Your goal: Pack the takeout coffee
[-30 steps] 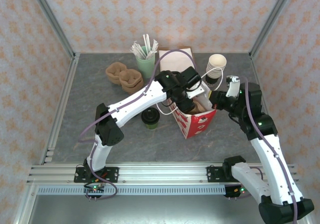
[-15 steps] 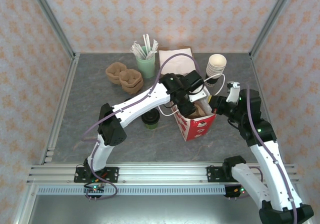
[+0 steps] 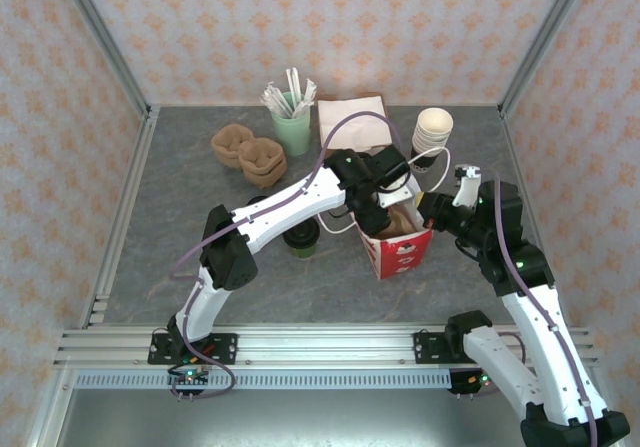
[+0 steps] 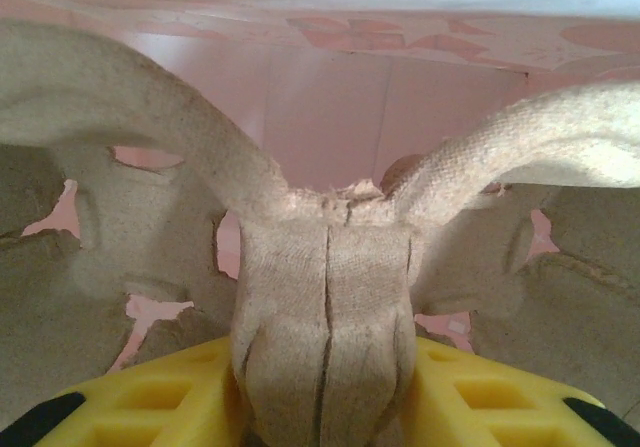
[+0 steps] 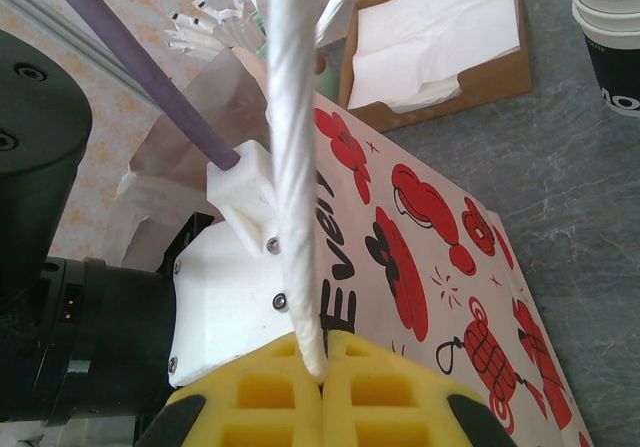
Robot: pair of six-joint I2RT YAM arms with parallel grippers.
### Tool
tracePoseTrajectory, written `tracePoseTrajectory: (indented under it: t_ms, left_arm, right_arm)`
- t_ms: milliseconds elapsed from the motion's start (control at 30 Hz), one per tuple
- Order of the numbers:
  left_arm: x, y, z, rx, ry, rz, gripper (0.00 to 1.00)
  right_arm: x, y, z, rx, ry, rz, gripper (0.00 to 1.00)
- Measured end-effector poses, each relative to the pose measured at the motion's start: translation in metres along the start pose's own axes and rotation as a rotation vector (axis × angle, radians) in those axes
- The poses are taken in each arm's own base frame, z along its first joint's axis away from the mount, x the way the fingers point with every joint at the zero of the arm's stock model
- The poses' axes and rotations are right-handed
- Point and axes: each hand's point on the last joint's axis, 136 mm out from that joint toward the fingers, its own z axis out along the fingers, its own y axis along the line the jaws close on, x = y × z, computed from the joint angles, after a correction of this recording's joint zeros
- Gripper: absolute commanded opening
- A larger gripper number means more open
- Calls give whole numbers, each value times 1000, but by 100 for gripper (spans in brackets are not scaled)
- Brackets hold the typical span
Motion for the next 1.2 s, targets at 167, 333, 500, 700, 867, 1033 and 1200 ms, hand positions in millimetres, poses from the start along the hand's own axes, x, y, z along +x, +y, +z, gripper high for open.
tracePoseTrajectory:
  t_ms: [167, 333, 500, 700, 867, 1033, 1200]
  left_arm:
    - [0, -1, 1, 3, -1, 0, 43]
    - [1, -1, 10, 8, 2, 0, 44]
    - [2, -2, 14, 10, 1, 2, 46]
    - [0, -3, 14, 11, -8, 5, 58]
    - [-2, -2, 5, 8, -32, 5, 59]
    - [-9, -3, -24, 5, -97, 7, 60]
    - [-14, -7, -54, 23, -167, 3, 63]
  right_arm:
    - [0, 0, 0, 3, -1, -2, 4]
    - [-1, 2, -5, 0, -18, -8, 4]
    - [2, 5, -12, -18, -36, -12, 4]
    - [5, 4, -14, -19, -38, -11, 3]
    - [5, 5, -17, -24, -47, -9, 3]
    - [10, 3, -18, -22, -42, -9, 3]
    - [16, -1, -16, -15, -28, -4, 3]
